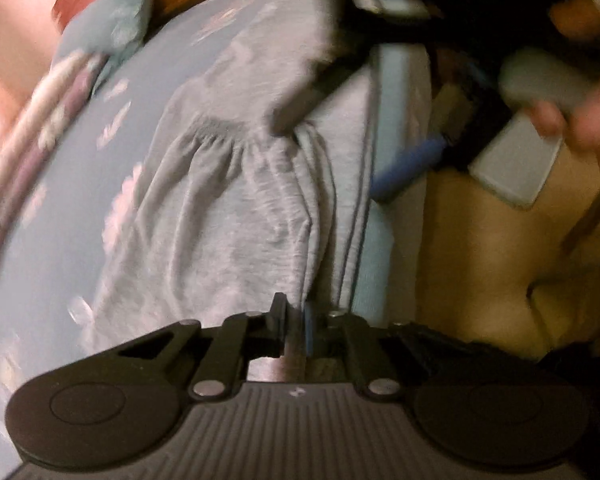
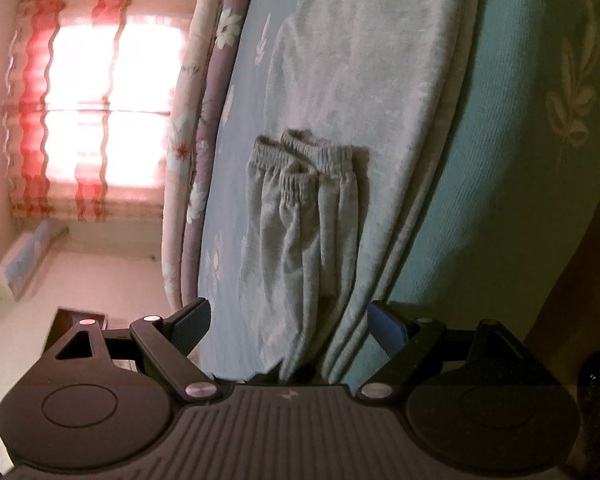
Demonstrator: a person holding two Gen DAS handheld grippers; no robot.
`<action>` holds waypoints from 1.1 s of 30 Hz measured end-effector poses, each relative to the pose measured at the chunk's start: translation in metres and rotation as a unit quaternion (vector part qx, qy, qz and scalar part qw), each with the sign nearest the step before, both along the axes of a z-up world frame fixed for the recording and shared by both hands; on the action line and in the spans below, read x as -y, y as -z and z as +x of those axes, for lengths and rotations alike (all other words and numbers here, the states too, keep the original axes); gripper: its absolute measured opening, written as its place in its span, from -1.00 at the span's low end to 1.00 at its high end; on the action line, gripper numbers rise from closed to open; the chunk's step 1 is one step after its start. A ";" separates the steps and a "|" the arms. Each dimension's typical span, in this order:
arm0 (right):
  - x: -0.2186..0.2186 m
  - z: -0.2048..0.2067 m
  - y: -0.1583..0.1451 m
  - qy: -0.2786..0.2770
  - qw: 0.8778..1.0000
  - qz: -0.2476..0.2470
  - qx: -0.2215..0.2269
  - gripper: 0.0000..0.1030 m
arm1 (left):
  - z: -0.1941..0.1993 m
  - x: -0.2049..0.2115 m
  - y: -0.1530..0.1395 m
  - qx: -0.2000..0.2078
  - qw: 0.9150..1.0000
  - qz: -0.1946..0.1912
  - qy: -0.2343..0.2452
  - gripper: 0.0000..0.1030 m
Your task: Fold clothes
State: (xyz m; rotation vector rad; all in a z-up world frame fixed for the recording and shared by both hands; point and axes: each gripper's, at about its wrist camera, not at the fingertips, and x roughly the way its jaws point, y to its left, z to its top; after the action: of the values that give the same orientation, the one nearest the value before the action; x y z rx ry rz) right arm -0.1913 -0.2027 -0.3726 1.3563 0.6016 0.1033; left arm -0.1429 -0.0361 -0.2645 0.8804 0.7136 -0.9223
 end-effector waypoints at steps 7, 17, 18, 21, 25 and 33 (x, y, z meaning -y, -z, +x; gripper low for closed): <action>-0.051 0.008 -0.025 -0.183 0.969 -0.167 0.019 0.73 | 0.076 -0.036 -0.022 -0.207 0.953 -0.137 -0.171 -0.89; -0.150 0.044 -0.049 -0.270 0.905 -0.312 0.103 0.72 | 0.105 -0.053 -0.027 -0.289 0.916 -0.175 -0.218 -0.89; -0.151 0.047 -0.047 -0.265 0.909 -0.306 0.101 0.72 | 0.105 -0.053 -0.028 -0.290 0.916 -0.175 -0.217 -0.89; -0.152 0.057 -0.046 -0.256 0.913 -0.297 0.111 0.72 | 0.105 -0.053 -0.027 -0.294 0.915 -0.176 -0.213 -0.89; -0.153 0.070 -0.042 -0.265 0.918 -0.267 0.125 0.72 | 0.103 -0.055 -0.028 -0.303 0.912 -0.179 -0.211 -0.88; -0.160 0.070 -0.030 -0.311 0.929 -0.161 0.118 0.94 | 0.116 -0.073 -0.038 -0.362 0.883 -0.204 -0.219 -0.41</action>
State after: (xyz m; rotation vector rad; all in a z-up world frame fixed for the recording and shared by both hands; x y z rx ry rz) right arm -0.1216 -0.0428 -0.3421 0.7824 0.7865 0.6466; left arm -0.0273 0.0367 -0.2268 -0.0464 1.2387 -0.9318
